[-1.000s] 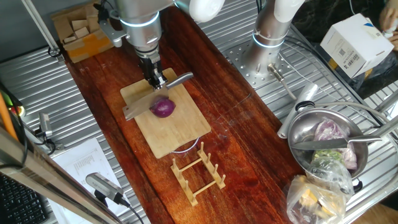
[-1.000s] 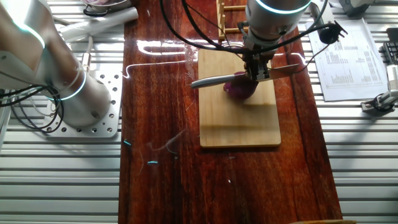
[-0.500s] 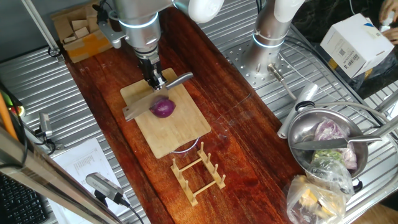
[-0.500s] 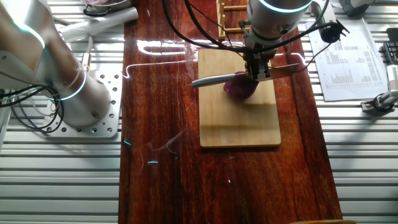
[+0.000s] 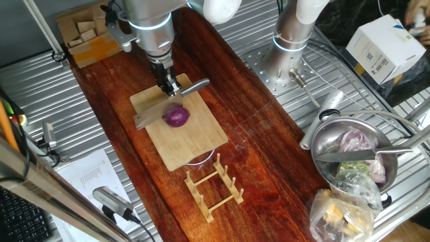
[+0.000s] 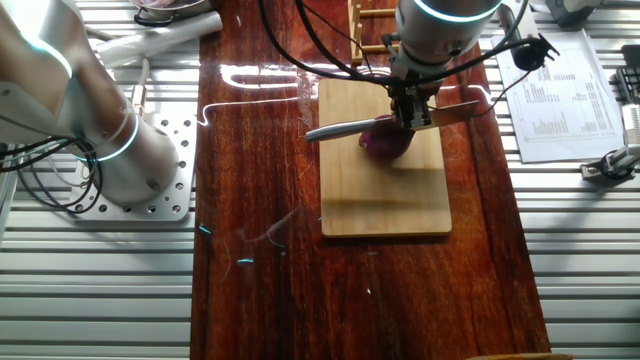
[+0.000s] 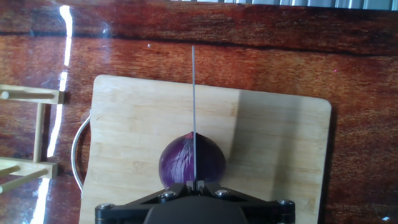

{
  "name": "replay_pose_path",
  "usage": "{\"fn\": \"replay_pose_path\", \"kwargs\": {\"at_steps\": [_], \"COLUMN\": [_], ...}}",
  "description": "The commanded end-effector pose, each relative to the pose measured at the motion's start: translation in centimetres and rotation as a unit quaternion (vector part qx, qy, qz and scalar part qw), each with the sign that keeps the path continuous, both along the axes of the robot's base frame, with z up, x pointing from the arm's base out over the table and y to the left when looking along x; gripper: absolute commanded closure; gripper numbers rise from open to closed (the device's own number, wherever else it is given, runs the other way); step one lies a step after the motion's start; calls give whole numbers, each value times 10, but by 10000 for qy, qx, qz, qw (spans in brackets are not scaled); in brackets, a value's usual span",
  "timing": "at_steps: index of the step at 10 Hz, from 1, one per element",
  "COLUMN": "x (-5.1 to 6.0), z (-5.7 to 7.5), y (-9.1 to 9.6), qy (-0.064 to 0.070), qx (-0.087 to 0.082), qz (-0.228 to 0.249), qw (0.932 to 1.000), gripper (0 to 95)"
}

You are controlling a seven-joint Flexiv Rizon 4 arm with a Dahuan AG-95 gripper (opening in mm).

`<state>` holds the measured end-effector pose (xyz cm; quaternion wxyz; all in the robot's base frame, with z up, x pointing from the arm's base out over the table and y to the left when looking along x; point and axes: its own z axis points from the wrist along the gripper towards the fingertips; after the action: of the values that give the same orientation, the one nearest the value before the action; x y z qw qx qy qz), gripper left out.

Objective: Chop the onions

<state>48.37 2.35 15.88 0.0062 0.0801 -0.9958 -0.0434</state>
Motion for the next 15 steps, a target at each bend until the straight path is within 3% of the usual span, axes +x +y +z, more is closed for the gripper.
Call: {"fn": "replay_pose_path", "kwargs": {"at_steps": [1, 7, 9, 15], "x": [0, 6, 7, 1], "z": [1, -16, -17, 8], "y": [0, -3, -3, -8], "qy": [10, -51, -4, 128], "qx": [16, 10, 39, 76], "qz": [2, 10, -33, 46], "qw": [10000, 10000, 10000, 9999], "gripper": [950, 950, 950, 950]}}
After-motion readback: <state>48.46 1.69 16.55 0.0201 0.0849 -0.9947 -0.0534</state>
